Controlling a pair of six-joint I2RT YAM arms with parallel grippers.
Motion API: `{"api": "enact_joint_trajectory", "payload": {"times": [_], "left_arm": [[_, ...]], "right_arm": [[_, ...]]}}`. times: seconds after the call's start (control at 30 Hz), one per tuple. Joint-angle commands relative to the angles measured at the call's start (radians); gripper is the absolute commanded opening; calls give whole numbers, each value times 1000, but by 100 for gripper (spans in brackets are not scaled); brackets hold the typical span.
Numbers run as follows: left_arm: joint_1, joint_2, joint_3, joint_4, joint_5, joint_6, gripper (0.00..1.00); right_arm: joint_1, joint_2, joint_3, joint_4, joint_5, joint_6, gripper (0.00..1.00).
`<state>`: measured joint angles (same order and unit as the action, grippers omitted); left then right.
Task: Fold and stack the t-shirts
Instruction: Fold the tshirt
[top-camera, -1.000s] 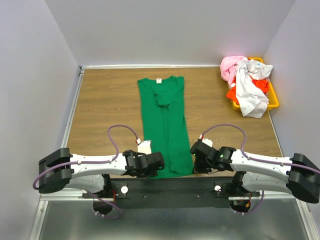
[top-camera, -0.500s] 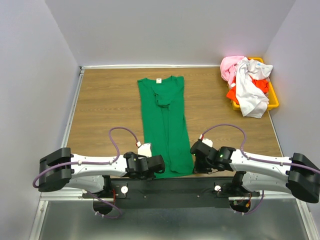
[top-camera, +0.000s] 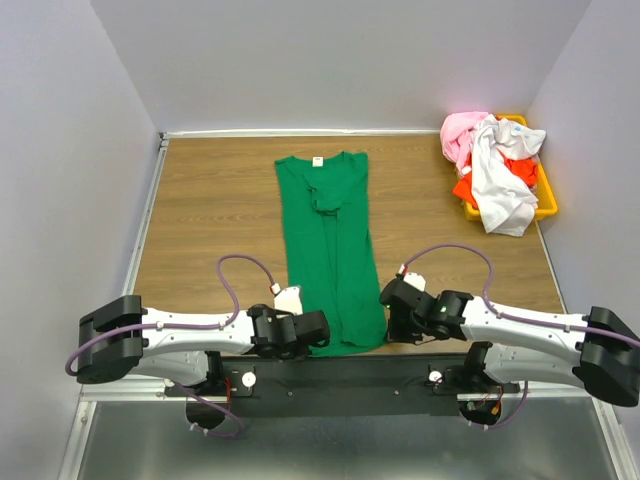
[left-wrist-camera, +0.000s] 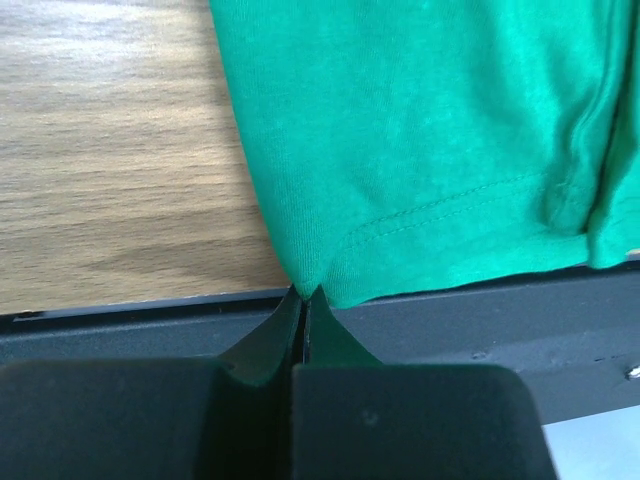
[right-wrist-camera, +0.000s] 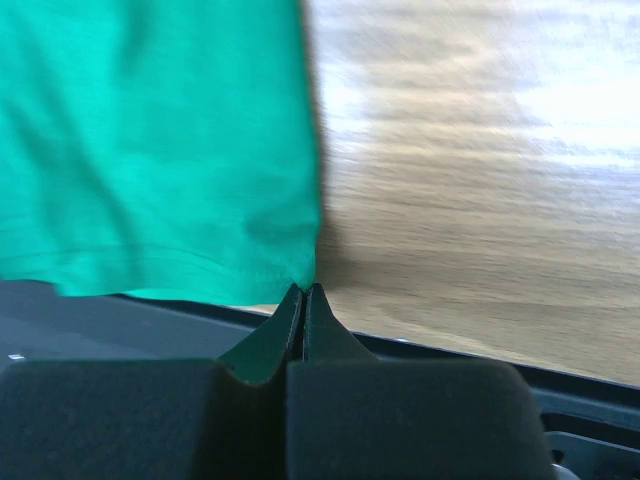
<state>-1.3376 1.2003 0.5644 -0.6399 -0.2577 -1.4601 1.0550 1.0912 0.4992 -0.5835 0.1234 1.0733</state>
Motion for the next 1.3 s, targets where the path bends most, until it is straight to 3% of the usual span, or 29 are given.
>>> {"api": "enact_joint_trajectory", "payload": {"times": [0.0, 0.67, 1.27], "left_arm": [[-8, -8, 26, -20, -81, -49, 0], [58, -151, -84, 206, -236, -180, 0], [339, -81, -81, 520, -267, 176, 0]], "right_arm": [[5, -34, 77, -29, 93, 13, 0], [-76, 211, 344, -35, 321, -183, 1], [-205, 438, 536, 62, 455, -377, 0]]}}
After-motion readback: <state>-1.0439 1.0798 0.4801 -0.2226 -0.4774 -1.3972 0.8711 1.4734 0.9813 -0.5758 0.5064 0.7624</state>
